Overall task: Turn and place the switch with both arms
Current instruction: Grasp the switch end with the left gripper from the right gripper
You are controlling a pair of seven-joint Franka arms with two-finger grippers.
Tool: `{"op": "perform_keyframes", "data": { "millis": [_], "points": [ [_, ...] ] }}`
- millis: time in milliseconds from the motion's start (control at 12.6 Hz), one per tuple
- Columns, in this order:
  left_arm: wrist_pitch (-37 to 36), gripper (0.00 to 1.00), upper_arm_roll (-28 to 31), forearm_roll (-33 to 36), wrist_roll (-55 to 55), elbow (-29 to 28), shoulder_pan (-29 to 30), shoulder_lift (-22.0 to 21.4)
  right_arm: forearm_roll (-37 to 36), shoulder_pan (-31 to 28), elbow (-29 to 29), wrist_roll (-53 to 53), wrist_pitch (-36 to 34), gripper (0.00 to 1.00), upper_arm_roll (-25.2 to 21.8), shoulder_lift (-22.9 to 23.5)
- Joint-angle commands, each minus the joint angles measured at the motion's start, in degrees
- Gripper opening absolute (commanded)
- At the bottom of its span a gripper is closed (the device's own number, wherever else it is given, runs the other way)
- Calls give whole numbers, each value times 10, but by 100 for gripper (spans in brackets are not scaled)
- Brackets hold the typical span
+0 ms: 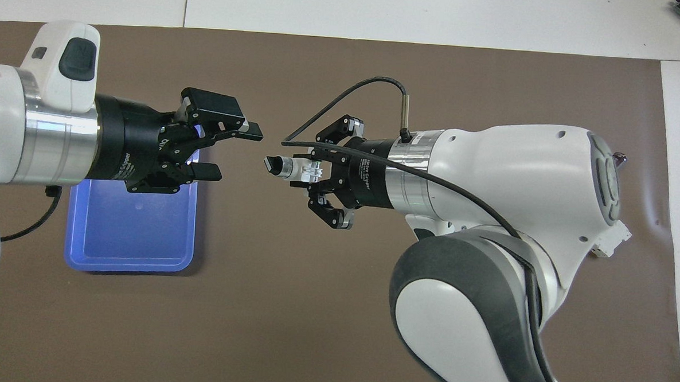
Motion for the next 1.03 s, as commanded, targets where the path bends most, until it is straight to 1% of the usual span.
{"op": "perform_keyframes", "data": {
  "millis": [0, 79, 158, 316, 395, 474, 553, 949],
  "points": [
    [16, 82, 0, -17, -30, -31, -5, -21, 6, -6, 2, 1, 3, 0, 0, 2],
    [19, 81, 1, -27, -36, -46, -5, -29, 6, -6, 2, 1, 3, 0, 0, 2],
    [27, 78, 0, -39, -41, -61, -5, -36, 6, -6, 2, 2, 2, 0, 0, 2],
    [59, 76, -2, -46, -43, -88, -12, -46, 6, -6, 2, 2, 2, 0, 0, 1],
    [64, 70, -2, -64, -42, -93, -15, -48, 6, -6, 2, 2, 3, 0, 0, 1],
    [69, 61, -1, -86, -42, -94, -15, -47, 6, -5, 1, 2, 3, 0, 0, 1],
    [79, 57, -2, -93, -42, -94, -16, -47, 6, -5, 0, 2, 2, 0, 0, 0],
    [94, 57, -3, -95, -28, -96, -32, -44, 5, -5, -5, 1, 3, 0, 0, -2]
  ]
}}
